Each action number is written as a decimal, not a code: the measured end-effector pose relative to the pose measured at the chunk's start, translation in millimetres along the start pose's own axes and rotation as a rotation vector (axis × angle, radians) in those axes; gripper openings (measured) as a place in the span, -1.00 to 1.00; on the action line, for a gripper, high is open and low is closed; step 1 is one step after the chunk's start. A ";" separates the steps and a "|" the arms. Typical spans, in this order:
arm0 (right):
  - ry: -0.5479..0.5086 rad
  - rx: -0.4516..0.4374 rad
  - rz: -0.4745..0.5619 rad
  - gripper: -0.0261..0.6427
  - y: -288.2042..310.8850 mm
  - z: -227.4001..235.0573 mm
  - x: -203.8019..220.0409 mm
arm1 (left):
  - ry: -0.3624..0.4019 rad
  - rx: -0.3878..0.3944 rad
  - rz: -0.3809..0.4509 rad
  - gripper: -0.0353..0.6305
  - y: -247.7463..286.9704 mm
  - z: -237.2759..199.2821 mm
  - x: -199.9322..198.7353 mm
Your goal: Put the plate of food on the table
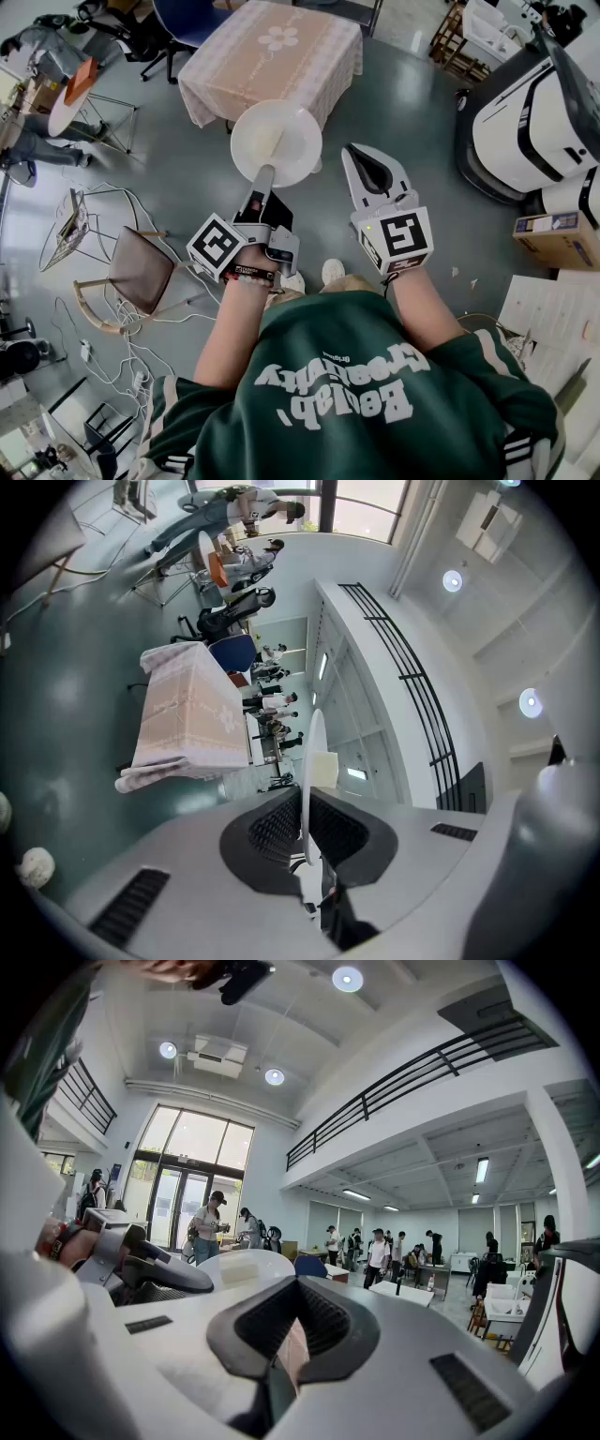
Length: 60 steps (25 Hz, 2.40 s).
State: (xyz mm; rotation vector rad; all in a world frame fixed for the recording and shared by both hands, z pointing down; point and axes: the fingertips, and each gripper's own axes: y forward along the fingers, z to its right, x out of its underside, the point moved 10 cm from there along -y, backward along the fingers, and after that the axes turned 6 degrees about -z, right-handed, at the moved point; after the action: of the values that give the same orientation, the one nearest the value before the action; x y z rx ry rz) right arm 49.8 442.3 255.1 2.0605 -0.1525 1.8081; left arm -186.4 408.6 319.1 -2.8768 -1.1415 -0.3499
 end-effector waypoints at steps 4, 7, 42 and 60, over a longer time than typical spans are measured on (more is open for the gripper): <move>-0.001 0.004 -0.003 -0.88 3.8 0.3 2.2 | -0.020 0.002 -0.007 -0.82 3.4 -3.6 0.7; 0.016 -0.008 0.019 -0.88 1.1 3.1 2.8 | -0.018 -0.009 -0.009 -0.82 5.5 -3.7 3.7; 0.005 -0.055 0.079 -0.88 10.0 62.1 31.7 | -0.098 -0.086 0.055 -0.82 61.8 -24.7 51.0; 0.012 0.014 0.050 -0.88 167.5 105.2 5.7 | -0.115 -0.078 -0.007 -0.82 184.9 -56.9 -75.1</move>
State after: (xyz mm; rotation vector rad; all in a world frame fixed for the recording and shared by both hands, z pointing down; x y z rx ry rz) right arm 92.4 251.9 288.0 2.0725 -0.1899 1.8555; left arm -124.9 216.7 368.8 -2.9966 -1.1804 -0.2367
